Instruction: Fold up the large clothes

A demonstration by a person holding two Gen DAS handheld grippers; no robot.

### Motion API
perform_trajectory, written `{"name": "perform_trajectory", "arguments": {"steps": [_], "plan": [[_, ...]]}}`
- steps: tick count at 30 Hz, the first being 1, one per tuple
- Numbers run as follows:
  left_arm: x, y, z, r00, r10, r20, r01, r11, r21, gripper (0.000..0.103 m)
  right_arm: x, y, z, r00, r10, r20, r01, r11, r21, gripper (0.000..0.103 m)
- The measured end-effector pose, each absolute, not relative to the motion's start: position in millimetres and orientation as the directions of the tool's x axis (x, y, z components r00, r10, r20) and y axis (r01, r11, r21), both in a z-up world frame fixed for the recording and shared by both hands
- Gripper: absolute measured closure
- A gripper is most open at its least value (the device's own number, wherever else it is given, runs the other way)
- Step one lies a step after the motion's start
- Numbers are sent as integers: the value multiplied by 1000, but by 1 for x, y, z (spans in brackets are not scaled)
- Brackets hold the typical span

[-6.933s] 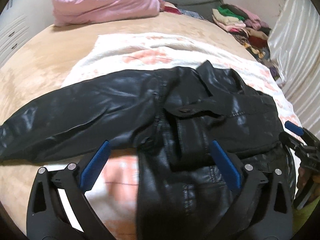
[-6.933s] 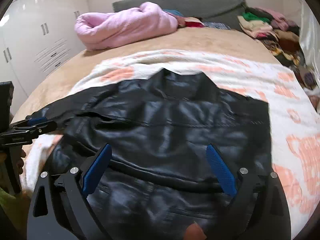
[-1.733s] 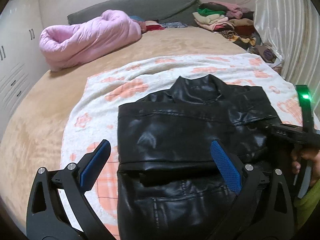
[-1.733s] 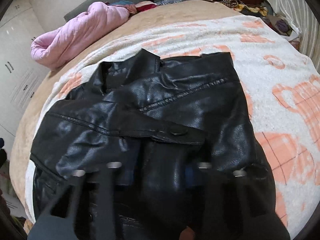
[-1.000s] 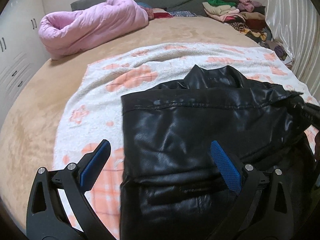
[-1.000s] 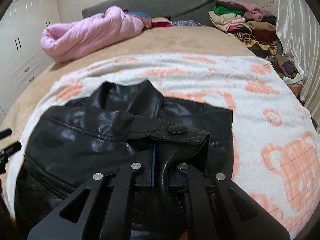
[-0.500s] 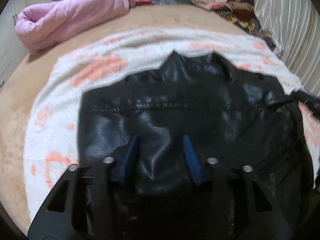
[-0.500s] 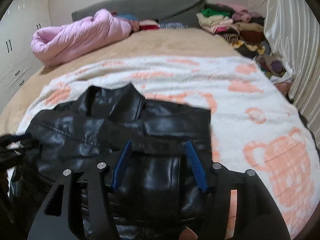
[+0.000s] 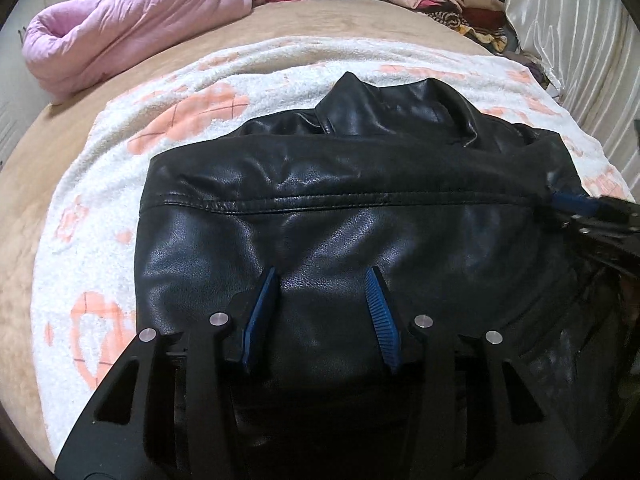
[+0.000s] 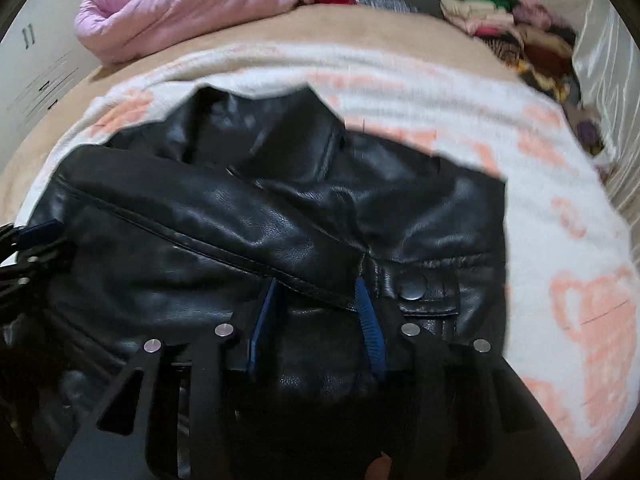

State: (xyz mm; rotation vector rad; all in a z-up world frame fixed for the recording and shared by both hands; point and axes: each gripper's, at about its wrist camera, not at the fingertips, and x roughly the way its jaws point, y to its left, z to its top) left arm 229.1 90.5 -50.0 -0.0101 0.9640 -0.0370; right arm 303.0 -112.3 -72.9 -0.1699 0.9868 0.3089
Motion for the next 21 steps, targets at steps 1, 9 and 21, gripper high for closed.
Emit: {"name": "perform_trajectory", "arguments": {"steps": [1,9,21], "plan": [[228,90,-49,574,-38,-818,28,999,-27,65,300,-111,-69,522,178,-834,-334,943,-8,65],[191,92,-30,596,-65,-800,24,998,-63,51,247,-123,-25,560,331,-759,-379,918,121,59],[178,87,-29,597,-55,-800,18,998,-55,35,229,-127,-25,551,348,-758,-361,919,159,39]]}}
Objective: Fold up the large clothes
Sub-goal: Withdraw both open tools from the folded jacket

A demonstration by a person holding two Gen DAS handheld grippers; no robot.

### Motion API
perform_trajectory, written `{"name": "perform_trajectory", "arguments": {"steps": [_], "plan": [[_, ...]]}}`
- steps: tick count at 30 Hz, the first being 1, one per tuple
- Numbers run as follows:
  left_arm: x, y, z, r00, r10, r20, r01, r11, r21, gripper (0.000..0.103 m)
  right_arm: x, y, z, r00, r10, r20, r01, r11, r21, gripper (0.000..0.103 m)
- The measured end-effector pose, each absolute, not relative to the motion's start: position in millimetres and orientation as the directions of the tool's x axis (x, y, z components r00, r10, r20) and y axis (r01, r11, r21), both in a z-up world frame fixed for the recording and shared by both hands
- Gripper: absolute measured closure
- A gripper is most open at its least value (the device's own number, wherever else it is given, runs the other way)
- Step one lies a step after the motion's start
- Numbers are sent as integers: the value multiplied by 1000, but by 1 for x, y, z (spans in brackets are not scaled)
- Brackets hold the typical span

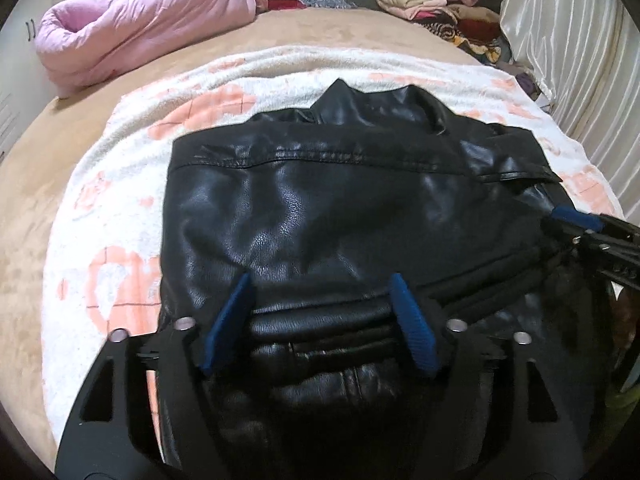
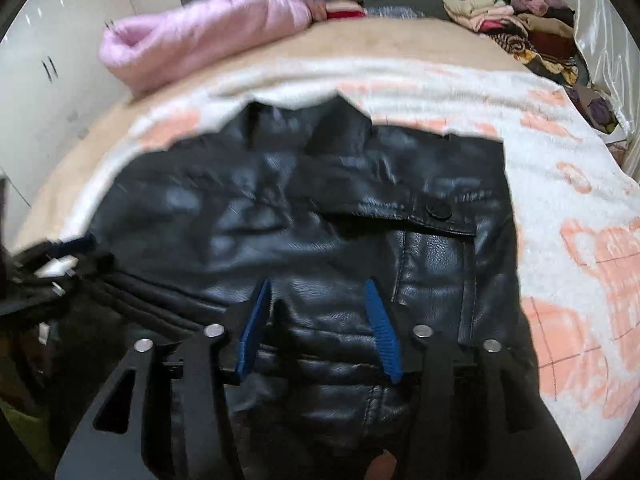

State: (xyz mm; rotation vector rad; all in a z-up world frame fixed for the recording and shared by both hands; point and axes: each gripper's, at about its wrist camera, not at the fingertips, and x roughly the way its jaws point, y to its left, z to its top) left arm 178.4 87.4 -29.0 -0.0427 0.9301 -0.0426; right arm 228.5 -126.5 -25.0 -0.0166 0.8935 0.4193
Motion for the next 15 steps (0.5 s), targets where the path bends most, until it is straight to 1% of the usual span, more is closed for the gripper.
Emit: {"name": "perform_trajectory", "arguments": {"steps": [1,3,4,5,6,7,8,15], "plan": [[176,86,-26,602,-54,-797,18,998,-54,33,226,-129,-21,558,354,-751,-363,918,163,35],[171,85,-20,610,-59,-790,16,998,-62,28,219,-132,-12,572,361,-736,-357,918,173,22],[169,85,-18,612,-61,-789,15,998,-66,28,216,-135,-8,580,358,-731,-351,920,173,20],[166,84,-15,613,-64,-788,15,997,-69,28,211,-138,-4,590,360,-723,-350,921,174,14],[165,83,-13,614,-63,-787,16,998,-67,27,208,-139,-2,596,364,-716,-351,920,176,11],[163,82,-10,616,-58,-786,15,998,-62,16,205,-140,2,604,366,-708,-349,920,178,10],[161,81,-7,621,-51,-782,12,998,-56,10,202,-142,2,606,368,-705,-348,920,180,8],[147,80,10,648,-42,-761,9,999,-47,9,183,-141,20,627,389,-674,-372,911,179,7]]}}
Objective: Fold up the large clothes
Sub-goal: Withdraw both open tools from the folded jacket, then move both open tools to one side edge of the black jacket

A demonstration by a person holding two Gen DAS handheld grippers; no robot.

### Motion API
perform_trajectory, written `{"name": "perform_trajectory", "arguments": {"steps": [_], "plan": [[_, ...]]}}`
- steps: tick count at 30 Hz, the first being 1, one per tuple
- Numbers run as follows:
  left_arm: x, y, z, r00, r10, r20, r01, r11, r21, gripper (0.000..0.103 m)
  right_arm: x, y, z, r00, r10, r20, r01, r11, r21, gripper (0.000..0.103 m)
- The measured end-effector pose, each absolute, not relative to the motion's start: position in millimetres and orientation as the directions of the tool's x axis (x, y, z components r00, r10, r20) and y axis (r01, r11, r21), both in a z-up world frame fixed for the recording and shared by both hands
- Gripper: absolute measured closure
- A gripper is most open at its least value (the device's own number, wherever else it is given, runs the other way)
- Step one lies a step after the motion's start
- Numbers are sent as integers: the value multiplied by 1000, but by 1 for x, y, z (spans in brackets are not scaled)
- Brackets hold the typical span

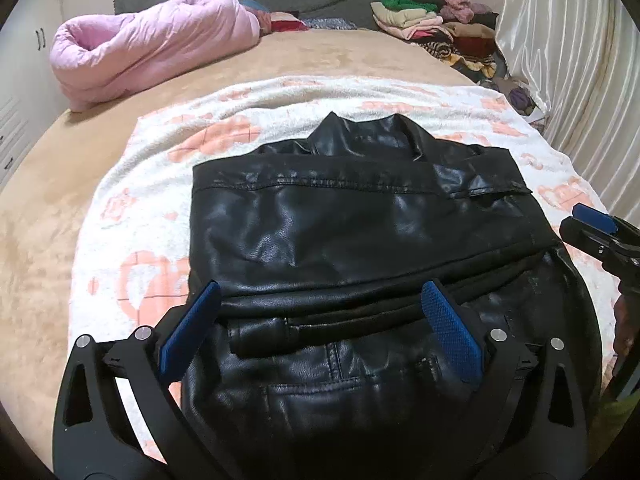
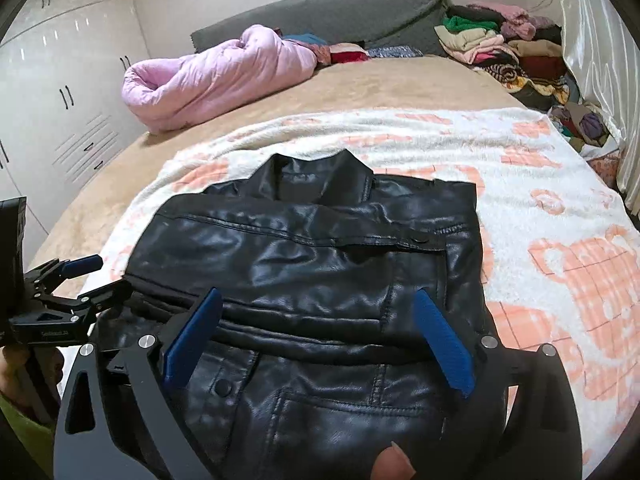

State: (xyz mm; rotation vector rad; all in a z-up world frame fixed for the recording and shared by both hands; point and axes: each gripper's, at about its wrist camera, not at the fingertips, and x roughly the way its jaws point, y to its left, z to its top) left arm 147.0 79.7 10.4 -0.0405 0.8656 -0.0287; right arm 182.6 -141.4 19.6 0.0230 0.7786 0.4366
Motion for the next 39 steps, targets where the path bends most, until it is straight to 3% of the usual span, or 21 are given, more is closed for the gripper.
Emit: {"name": "perform_trajectory", "arguments": {"steps": [20,39], "plan": [[92,83,34,691,-22,-723,3,1000,-27,9,119,-149,53,662,407,-629,-417,898,142,6],[48,84,7,634,25,-773,2,999,33,9,73,-175,6,606,336,-721,-392,915,97,6]]}}
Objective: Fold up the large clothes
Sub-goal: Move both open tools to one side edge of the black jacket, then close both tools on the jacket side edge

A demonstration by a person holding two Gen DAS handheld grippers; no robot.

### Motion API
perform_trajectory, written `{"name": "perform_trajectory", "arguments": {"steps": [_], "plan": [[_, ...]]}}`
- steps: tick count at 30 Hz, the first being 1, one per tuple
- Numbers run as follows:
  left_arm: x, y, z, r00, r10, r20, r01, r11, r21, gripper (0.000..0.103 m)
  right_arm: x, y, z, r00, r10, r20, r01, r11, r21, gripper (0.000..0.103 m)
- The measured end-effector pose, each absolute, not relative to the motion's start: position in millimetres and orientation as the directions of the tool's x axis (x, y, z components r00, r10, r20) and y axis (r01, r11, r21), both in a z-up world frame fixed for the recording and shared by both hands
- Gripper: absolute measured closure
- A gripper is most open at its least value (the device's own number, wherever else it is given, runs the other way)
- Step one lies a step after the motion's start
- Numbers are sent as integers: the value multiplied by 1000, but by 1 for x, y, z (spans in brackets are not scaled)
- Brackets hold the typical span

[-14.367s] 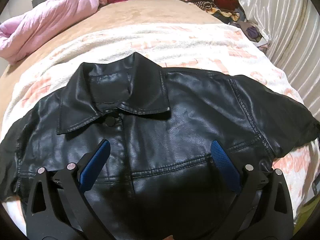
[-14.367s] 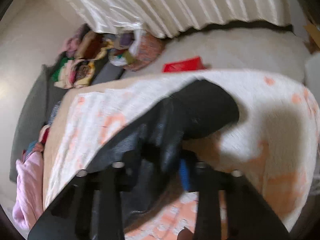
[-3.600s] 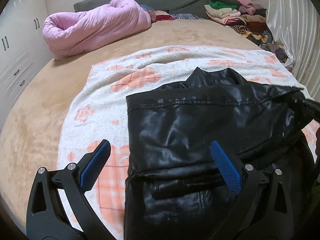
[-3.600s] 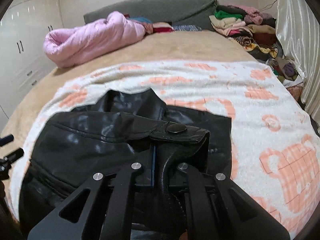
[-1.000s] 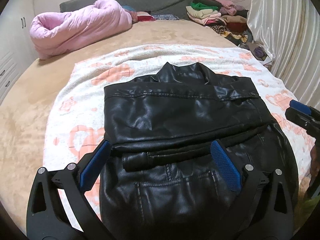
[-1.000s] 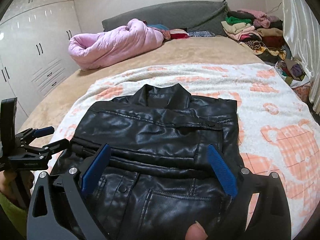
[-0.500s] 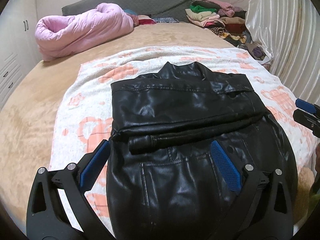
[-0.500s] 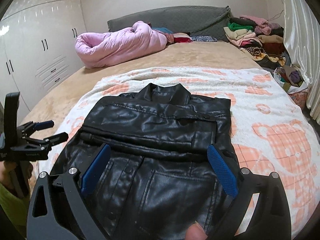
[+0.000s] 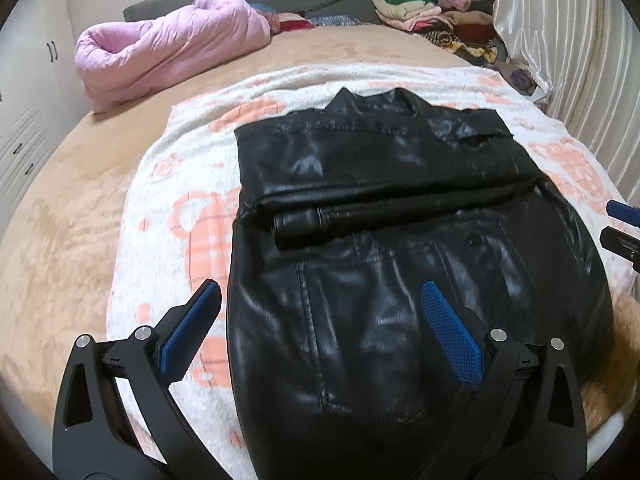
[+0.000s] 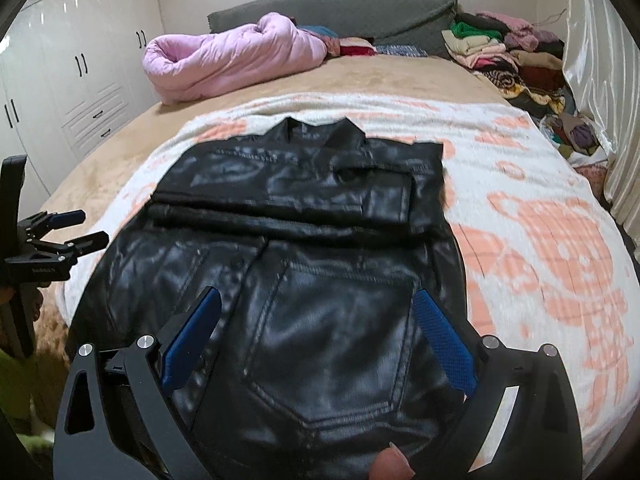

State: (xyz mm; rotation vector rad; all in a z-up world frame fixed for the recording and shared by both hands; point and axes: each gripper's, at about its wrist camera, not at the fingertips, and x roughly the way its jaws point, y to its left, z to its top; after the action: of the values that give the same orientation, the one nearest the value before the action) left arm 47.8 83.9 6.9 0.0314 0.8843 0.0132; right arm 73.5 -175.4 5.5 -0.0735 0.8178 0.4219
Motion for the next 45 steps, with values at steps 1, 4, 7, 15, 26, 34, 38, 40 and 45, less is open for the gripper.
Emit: {"name": "perform_trajectory", "arguments": {"steps": [1,4,7,15,26,34,38,40,45], "plan": [[47,84,6,628,23,-778,0,1000,30,9,72,-177,4,604,333,-724,-390,916,96,6],[42,84,3,619,14,-785,1,1000,19,9,69,-180,-2,596,320,-736,-381,920,91,6],[38,83,-1,608,16,-794,2,1000,22,9,63,-186,-7,591,302,-748,-374,924,77,6],[27,85,-14,574,20,-818,-5,1000,21,9,52,-203,-29,558,260,-788,-331,941,76,6],[11,106,-31,528,41,-848,-45,999,20,9,38,-225,-63,476,202,-856,-307,950,53,5],[-8,142,-43,484,2,-875,-95,994,-50,9,31,-236,-80,396,220,-892,-310,946,96,5],[-19,152,-52,460,-98,-883,-65,988,-143,9,26,-241,-90,341,251,-906,-317,938,141,5],[-24,153,-57,451,-136,-882,-42,984,-174,9,26,-245,-93,323,276,-905,-321,932,170,5],[-33,143,-65,420,-208,-884,11,975,-224,28,23,-259,-92,305,330,-893,-343,913,220,28]]}}
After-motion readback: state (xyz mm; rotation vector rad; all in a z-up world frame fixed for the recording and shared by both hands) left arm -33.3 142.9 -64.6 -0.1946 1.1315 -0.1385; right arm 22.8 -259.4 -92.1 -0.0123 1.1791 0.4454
